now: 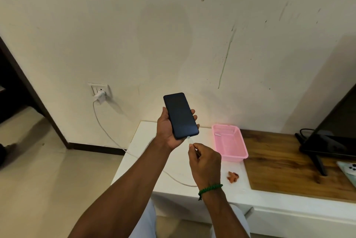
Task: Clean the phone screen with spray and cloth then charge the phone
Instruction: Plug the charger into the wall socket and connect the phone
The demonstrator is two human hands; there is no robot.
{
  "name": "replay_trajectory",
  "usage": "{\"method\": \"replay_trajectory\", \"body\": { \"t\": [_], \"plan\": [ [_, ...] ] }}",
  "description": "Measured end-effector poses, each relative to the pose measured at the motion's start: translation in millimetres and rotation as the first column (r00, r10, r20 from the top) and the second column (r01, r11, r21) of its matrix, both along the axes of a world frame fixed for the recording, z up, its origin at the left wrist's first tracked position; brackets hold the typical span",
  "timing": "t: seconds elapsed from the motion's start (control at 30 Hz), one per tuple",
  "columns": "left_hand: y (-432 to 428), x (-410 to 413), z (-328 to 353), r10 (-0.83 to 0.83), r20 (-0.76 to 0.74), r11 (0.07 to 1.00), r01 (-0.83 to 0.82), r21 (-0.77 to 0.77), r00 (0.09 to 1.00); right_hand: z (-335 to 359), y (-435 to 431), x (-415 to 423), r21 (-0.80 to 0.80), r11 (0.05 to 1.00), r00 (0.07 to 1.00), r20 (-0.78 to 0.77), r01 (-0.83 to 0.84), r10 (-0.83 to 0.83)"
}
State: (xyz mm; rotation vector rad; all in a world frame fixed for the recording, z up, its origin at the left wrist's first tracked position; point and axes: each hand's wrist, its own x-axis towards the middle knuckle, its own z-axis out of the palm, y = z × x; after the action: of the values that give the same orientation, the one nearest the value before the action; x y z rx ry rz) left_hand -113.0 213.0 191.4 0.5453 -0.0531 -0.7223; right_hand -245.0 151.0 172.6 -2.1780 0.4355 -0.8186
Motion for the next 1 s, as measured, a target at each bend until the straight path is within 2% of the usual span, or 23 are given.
{"method": "replay_trajectory", "body": {
  "t": [0.6, 1.0],
  "plan": [
    [-7.3, -4.5, -0.6, 0.083, -0.142, 0.996, -0.077, 0.044, 0.986, 7.7, -3.1, 4.6, -0.079, 0.995, 0.997, -0.032, 0.065, -0.068],
    [-8.3, -3.2, -0.4, 0.095, -0.157, 0.995, -0.087, 0.057, 0.983, 13.3, -2.8, 8.5, -0.131, 0.988, 0.988, -0.123, 0.076, -0.092]
  ]
}}
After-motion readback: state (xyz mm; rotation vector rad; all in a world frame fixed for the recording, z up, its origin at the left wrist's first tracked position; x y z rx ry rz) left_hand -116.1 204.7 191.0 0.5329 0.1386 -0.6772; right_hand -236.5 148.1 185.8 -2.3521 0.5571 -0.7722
